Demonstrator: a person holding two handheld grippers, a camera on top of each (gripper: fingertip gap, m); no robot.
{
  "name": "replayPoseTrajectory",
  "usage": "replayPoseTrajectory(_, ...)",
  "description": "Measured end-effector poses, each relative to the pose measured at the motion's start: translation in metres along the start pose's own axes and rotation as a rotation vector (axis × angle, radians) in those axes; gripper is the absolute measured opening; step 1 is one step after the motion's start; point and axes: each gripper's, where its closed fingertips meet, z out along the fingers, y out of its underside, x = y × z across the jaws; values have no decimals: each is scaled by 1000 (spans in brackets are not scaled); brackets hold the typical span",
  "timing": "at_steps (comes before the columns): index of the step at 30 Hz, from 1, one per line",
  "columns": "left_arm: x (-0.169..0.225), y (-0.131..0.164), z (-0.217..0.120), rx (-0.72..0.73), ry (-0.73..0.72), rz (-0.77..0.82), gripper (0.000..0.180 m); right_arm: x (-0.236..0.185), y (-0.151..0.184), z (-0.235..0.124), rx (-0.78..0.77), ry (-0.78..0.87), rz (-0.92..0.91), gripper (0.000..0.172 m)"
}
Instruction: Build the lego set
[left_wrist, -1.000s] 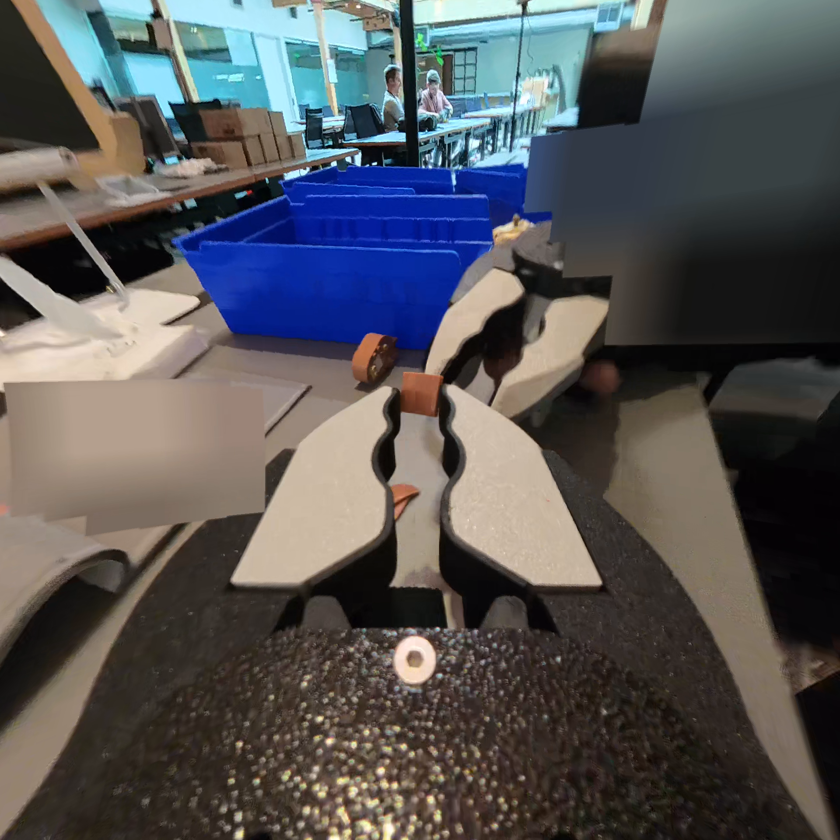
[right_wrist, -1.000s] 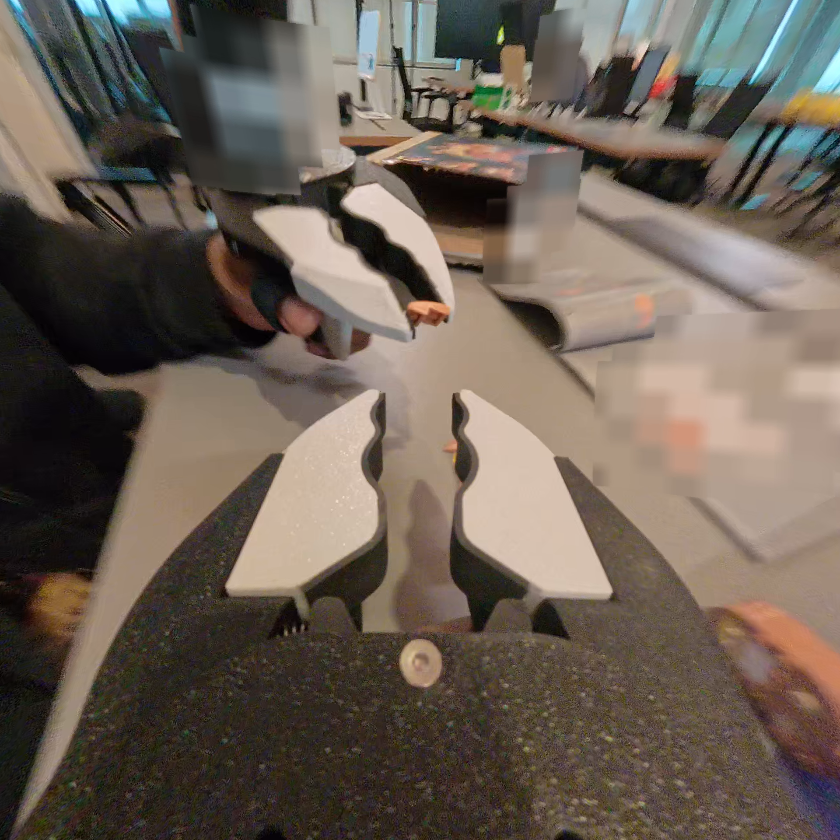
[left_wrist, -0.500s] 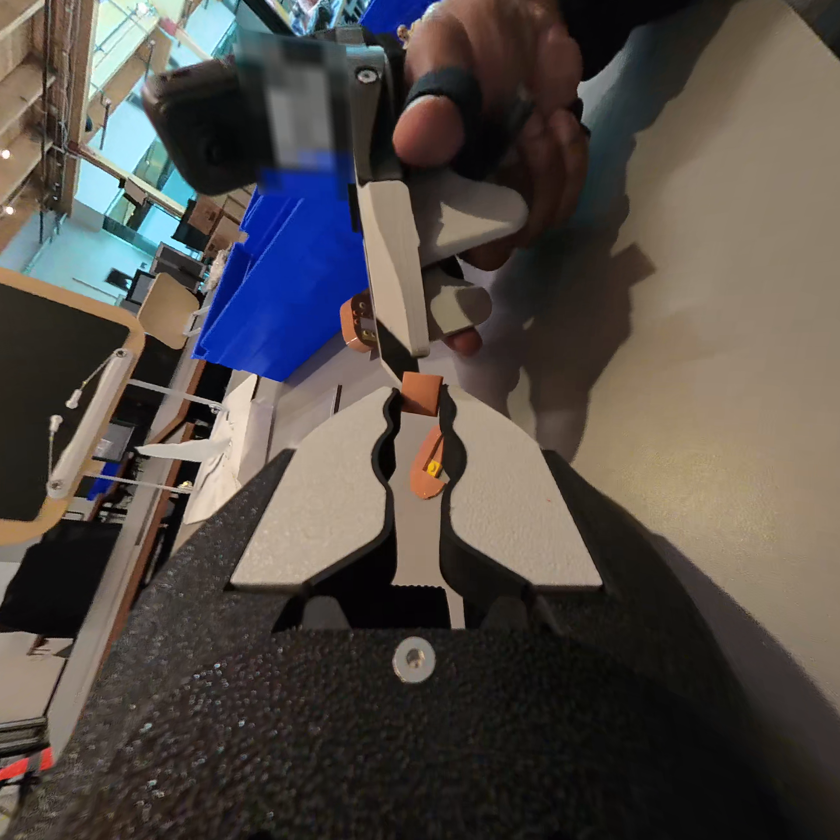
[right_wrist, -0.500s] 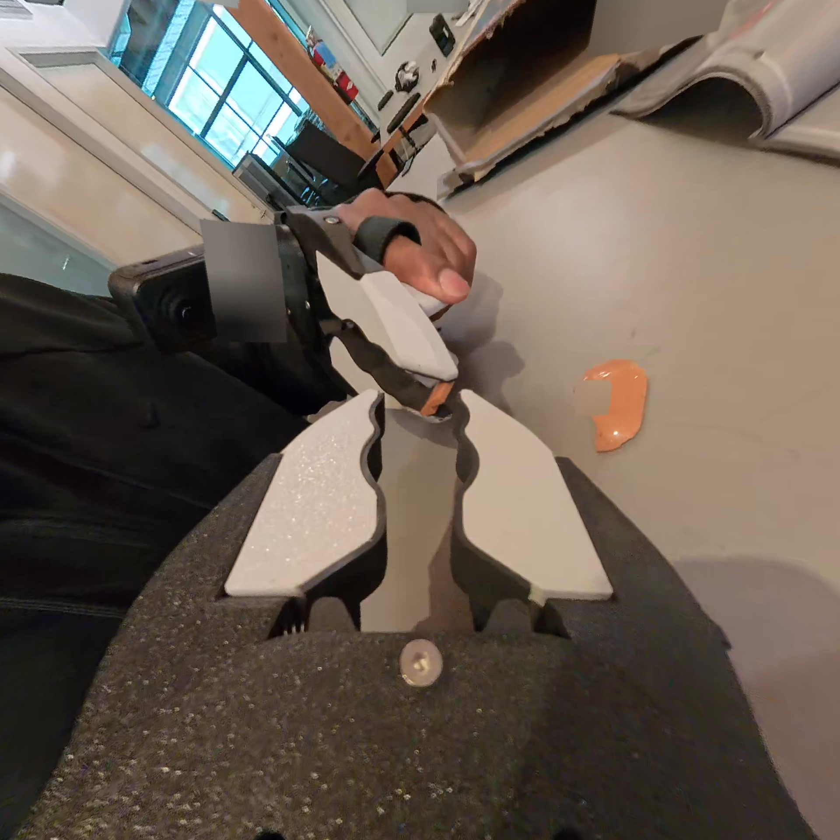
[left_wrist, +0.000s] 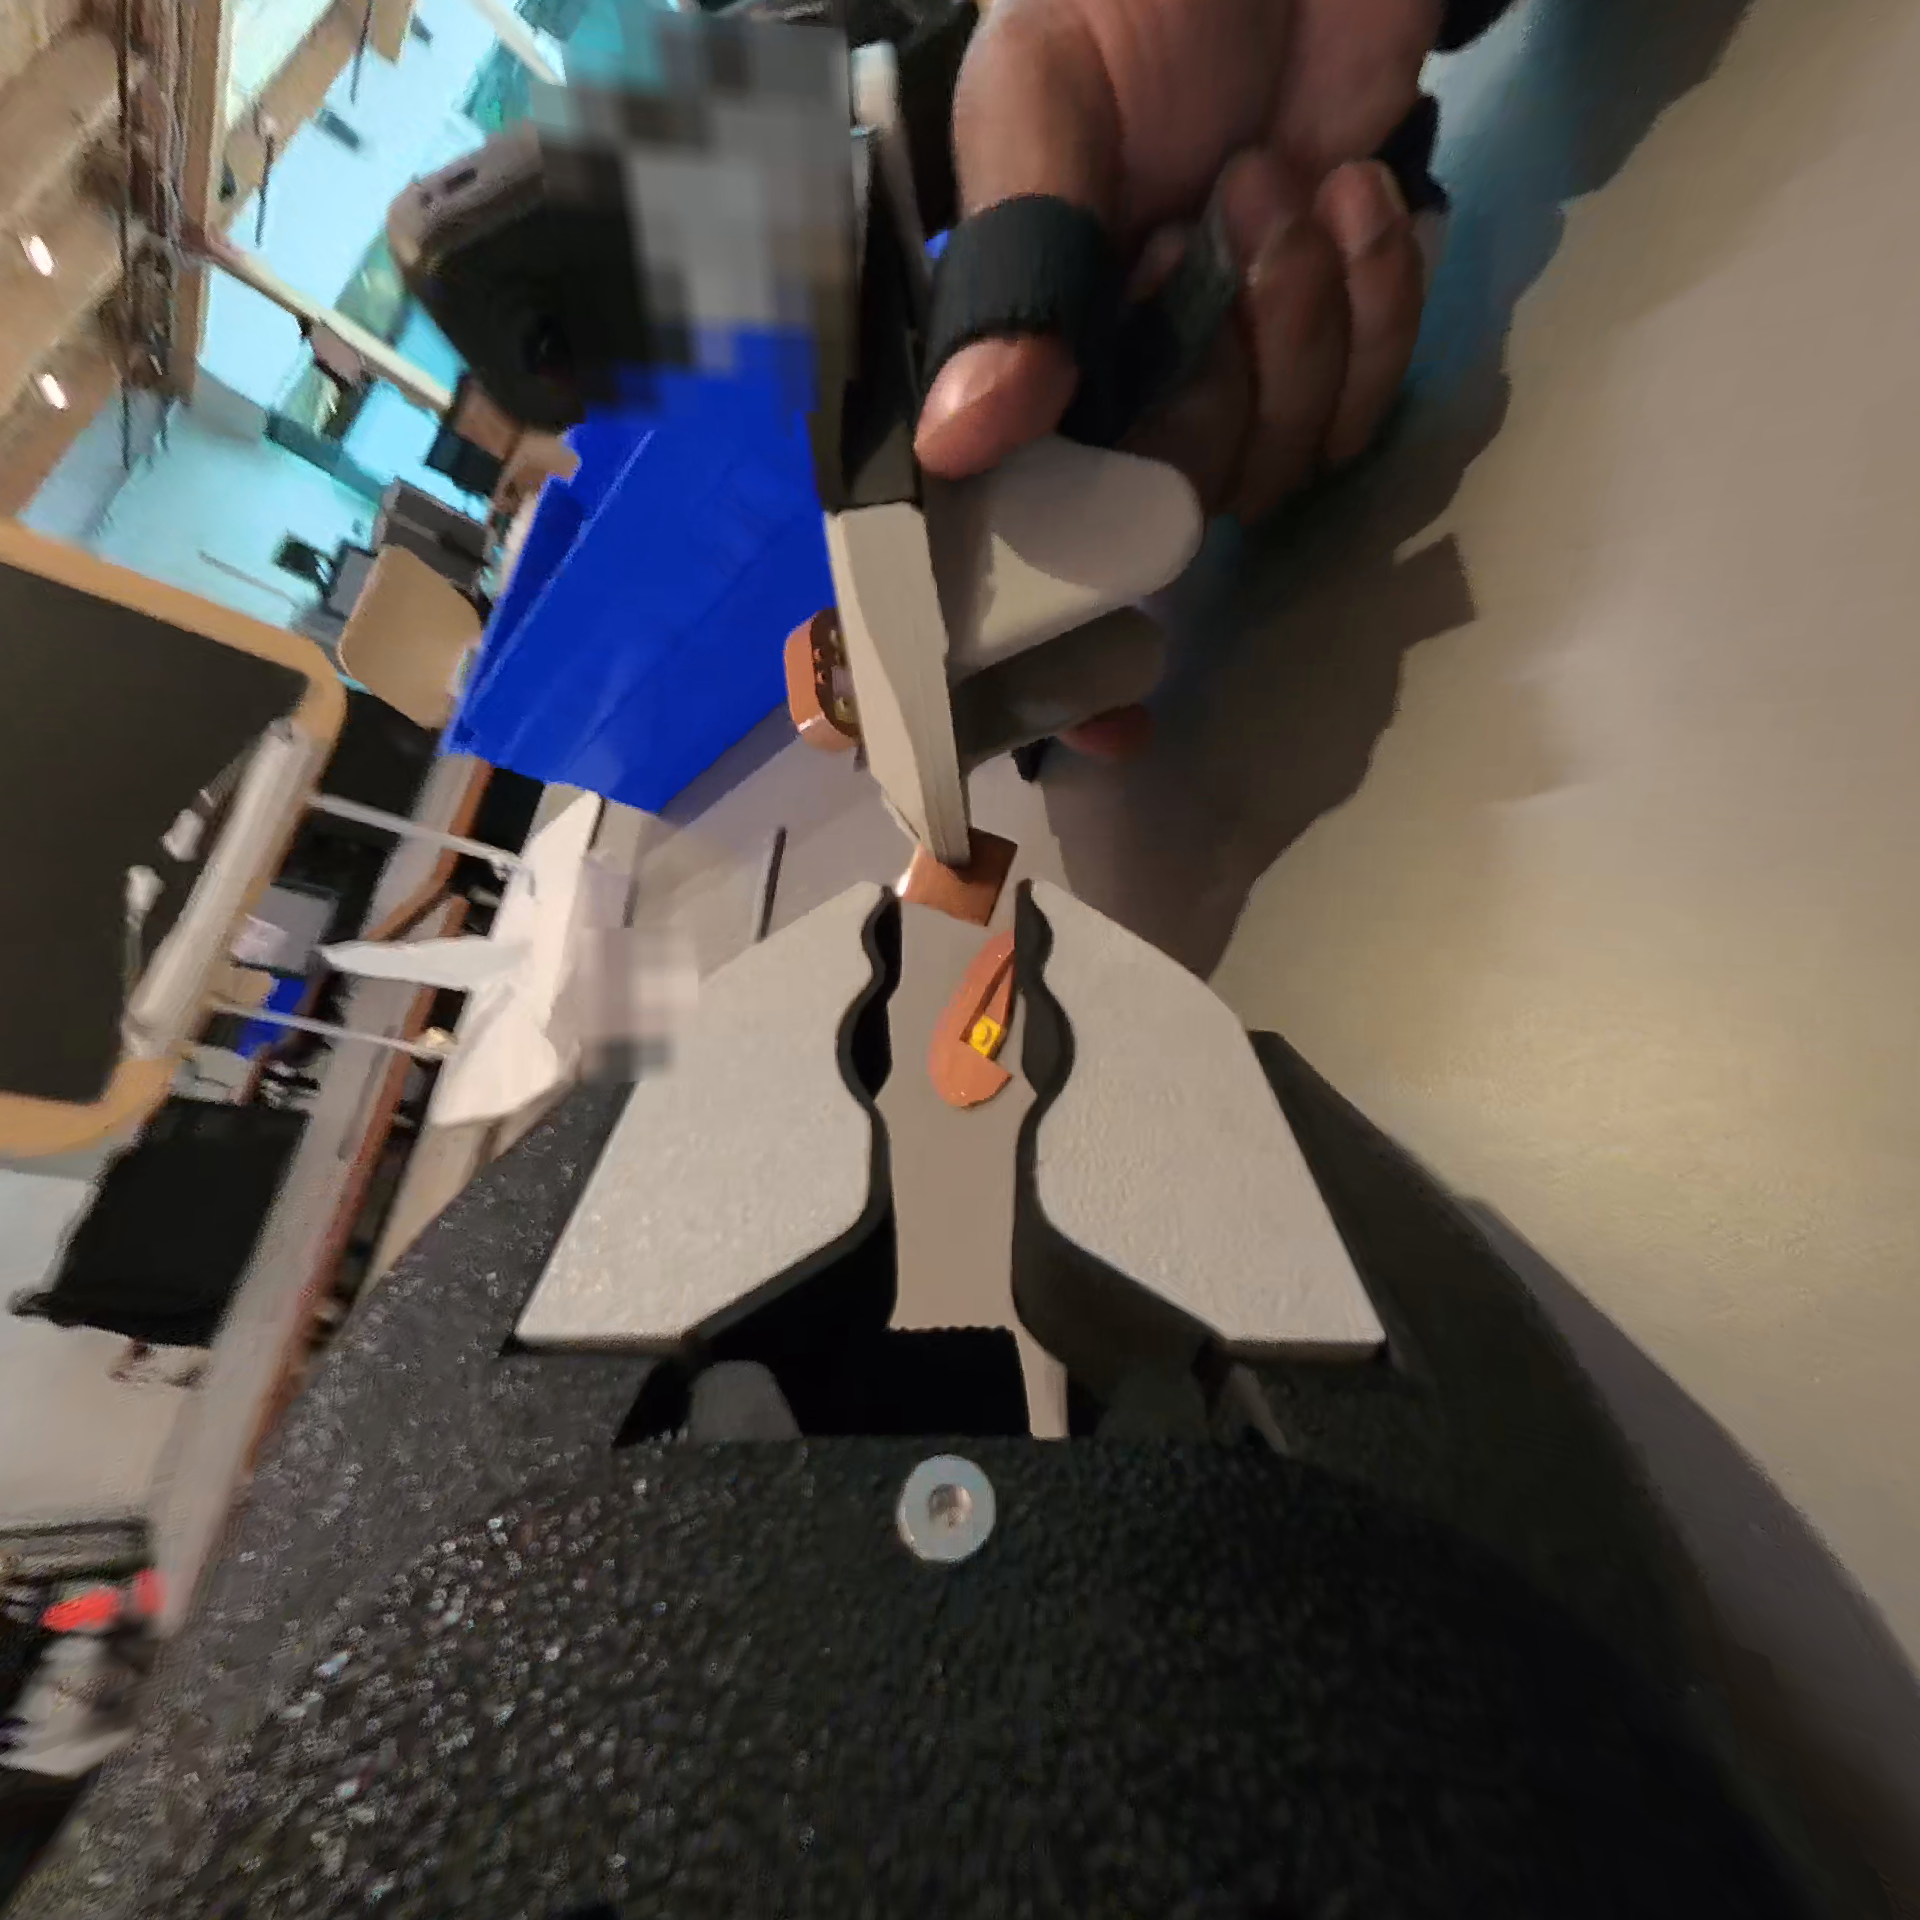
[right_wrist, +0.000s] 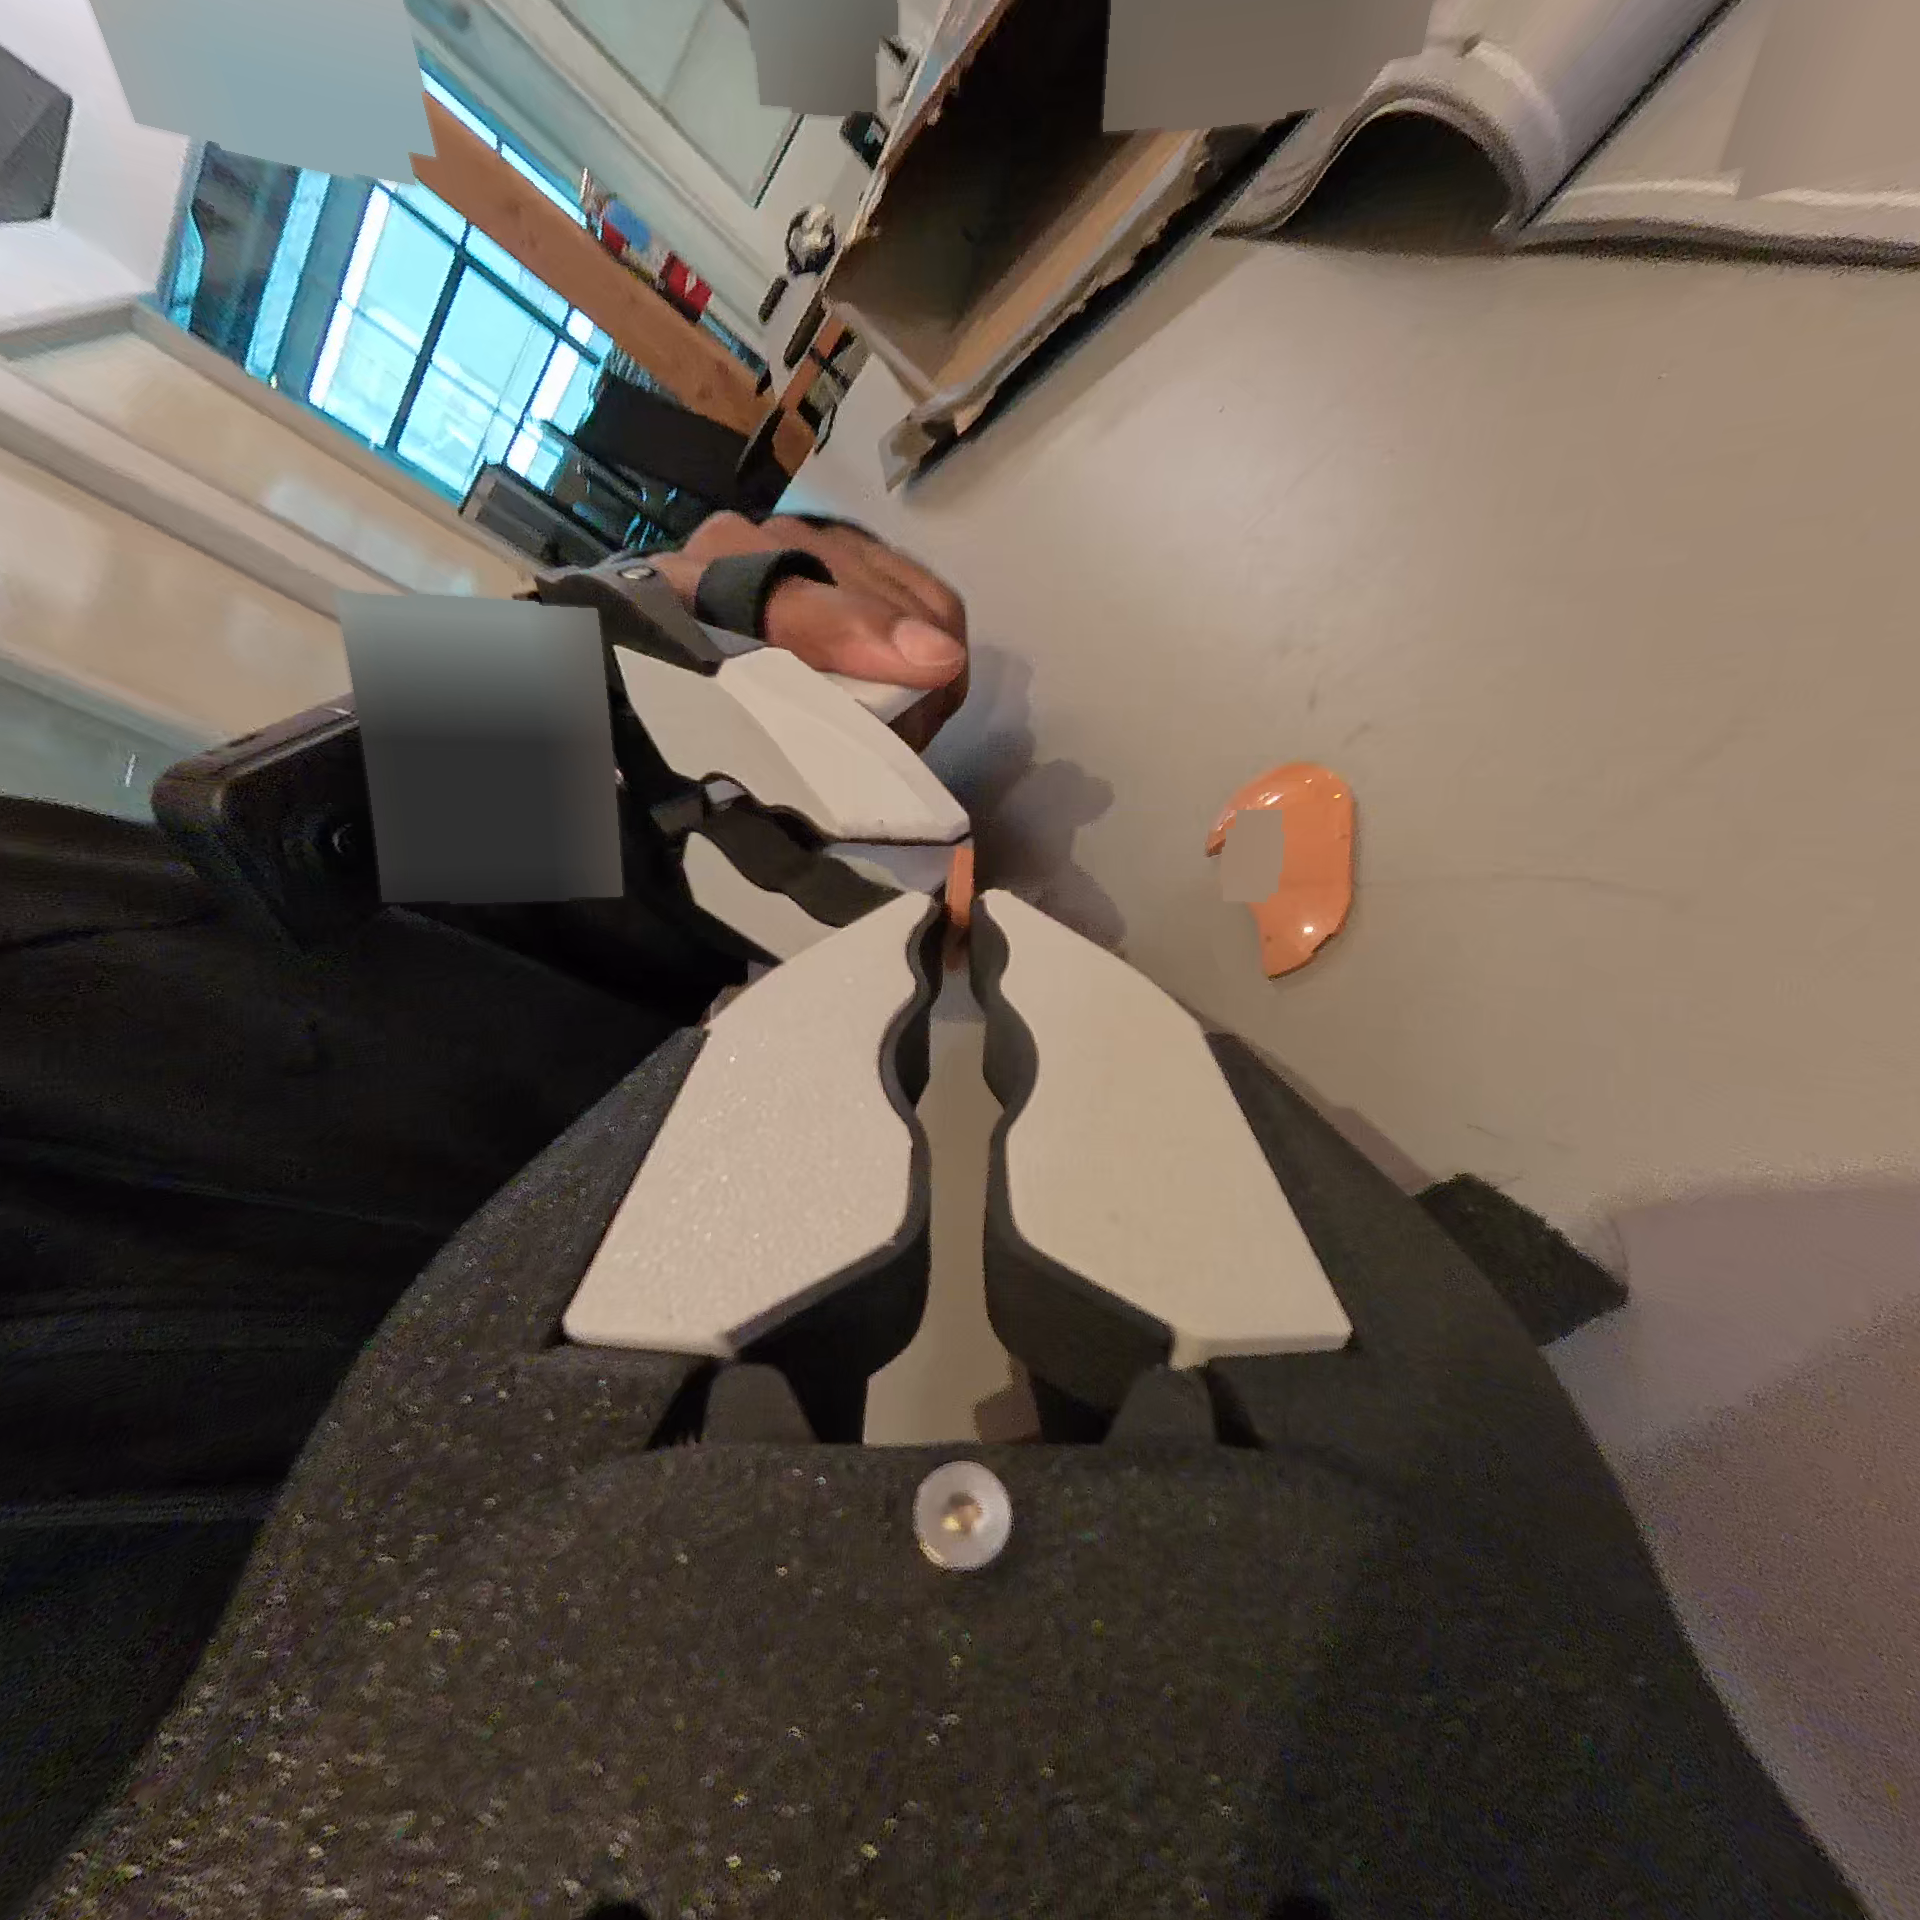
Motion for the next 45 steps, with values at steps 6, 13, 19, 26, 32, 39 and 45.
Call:
replayPoseTrajectory(6, -13, -4, -8, 1, -40, -465, 26, 3, -16, -6, 138, 1, 85, 4)
replayPoseTrajectory(13, -17, 2, -3, -72, -168, -651, 29, -6, -20, 2, 219, -38, 146, 4)
replayPoseTrajectory(19, -16, 1, -2, -106, -221, -605, 20, -10, -18, 8, 219, -7, 97, 4)
replayPoseTrajectory(26, -13, 10, -3, -174, -246, -547, 18, 4, -13, 6, 138, 132, -55, 17)
replayPoseTrajectory(32, -6, 33, -9, -288, -197, -574, 18, 45, -12, -9, -34, 416, -293, 24)
replayPoseTrajectory(39, 2, 42, -11, -350, -154, -597, 18, 64, -1, 3, -266, 573, -492, 24)
replayPoseTrajectory(45, 5, 45, -14, -363, -142, -605, 18, 68, 4, 8, -394, 647, -619, 20)
